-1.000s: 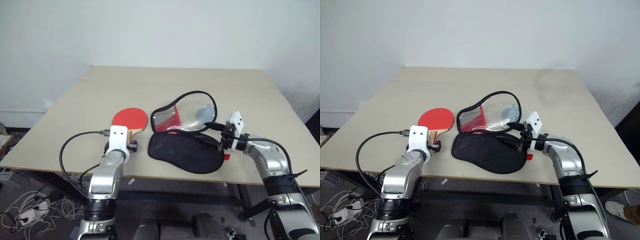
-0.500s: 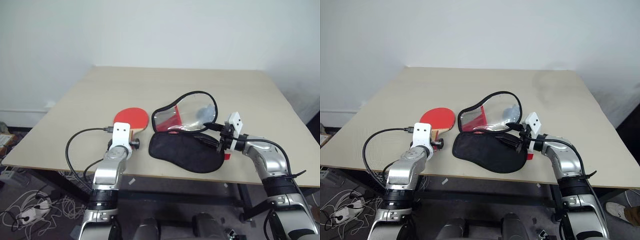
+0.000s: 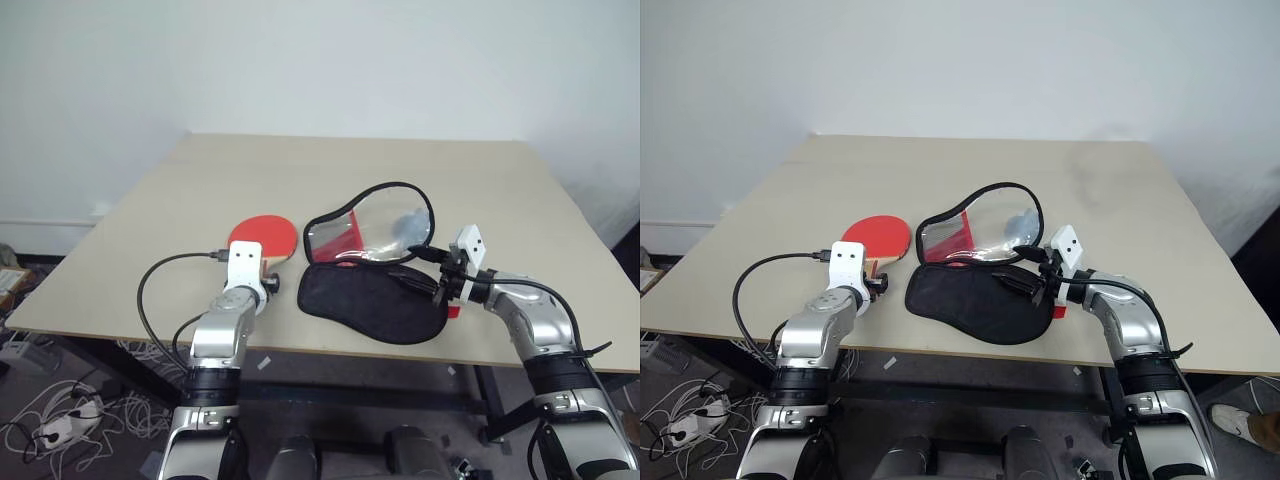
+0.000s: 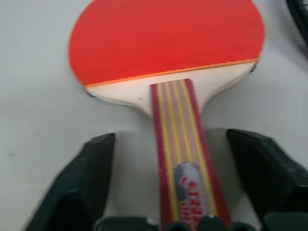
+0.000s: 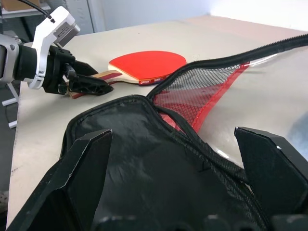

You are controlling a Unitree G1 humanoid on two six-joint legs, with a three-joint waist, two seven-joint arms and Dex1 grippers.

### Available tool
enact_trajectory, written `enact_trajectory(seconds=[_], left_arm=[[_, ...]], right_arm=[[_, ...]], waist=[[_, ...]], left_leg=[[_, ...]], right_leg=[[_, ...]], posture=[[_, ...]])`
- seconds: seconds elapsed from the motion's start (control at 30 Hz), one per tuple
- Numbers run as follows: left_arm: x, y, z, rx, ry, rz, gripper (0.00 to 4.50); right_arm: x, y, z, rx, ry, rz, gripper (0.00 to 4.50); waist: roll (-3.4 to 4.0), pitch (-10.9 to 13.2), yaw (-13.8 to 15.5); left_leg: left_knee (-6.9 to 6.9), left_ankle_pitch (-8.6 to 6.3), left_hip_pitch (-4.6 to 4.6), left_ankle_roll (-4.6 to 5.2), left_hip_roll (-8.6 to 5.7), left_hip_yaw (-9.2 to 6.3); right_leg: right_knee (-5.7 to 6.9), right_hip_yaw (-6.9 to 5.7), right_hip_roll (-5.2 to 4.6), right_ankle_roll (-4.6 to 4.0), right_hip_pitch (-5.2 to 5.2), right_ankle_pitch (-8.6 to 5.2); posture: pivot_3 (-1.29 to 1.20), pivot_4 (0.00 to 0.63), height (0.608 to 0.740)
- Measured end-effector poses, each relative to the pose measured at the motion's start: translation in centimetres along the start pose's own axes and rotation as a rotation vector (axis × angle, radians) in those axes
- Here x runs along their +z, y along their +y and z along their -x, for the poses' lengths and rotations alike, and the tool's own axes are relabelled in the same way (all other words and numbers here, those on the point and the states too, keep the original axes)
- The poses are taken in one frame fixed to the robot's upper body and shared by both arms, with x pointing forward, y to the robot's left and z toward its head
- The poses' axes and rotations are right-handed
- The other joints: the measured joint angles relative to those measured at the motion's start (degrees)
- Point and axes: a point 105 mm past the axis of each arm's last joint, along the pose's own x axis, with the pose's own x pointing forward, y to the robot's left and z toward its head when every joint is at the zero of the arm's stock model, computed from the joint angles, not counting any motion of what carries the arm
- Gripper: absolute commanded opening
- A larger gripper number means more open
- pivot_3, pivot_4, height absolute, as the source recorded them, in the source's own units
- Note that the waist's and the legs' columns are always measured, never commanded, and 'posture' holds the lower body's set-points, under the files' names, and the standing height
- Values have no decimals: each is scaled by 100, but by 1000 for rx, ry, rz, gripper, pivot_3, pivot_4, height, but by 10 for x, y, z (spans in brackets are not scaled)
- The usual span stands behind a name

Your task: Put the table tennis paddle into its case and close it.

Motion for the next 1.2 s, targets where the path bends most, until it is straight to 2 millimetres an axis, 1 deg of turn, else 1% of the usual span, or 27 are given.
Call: enact_trajectory(seconds=[0.17, 0.2, 0.9, 1.2], left_arm=[[0, 1, 0, 4, 2, 1, 1358], [0, 1, 0, 5, 1, 2, 1183], [2, 2, -1, 4, 0, 18, 1167], [13, 10, 0, 16, -66, -9, 1167]], right_arm=[[0, 0, 0, -1, 0, 1, 4407], [0, 0, 0, -1, -1, 1, 4407], [1, 0, -1, -5, -9, 13, 4407], [1, 0, -1, -9, -10, 15, 4407]], waist=[[0, 0, -2], [0, 0, -2], [-1, 0, -1], [-2, 1, 1]], left_leg=[[-1, 0, 1, 0, 0, -1], [-1, 0, 1, 0, 0, -2], [-1, 0, -1, 0, 0, -2], [-3, 1, -3, 0, 0, -2]], right_leg=[[2, -1, 0, 0, -1, 0], [2, -1, 0, 0, -1, 0], [1, -2, 0, 0, -1, 0], [2, -1, 0, 0, -4, 0]], posture=[[0, 0, 740], [0, 0, 740], [0, 0, 740], [0, 0, 740]])
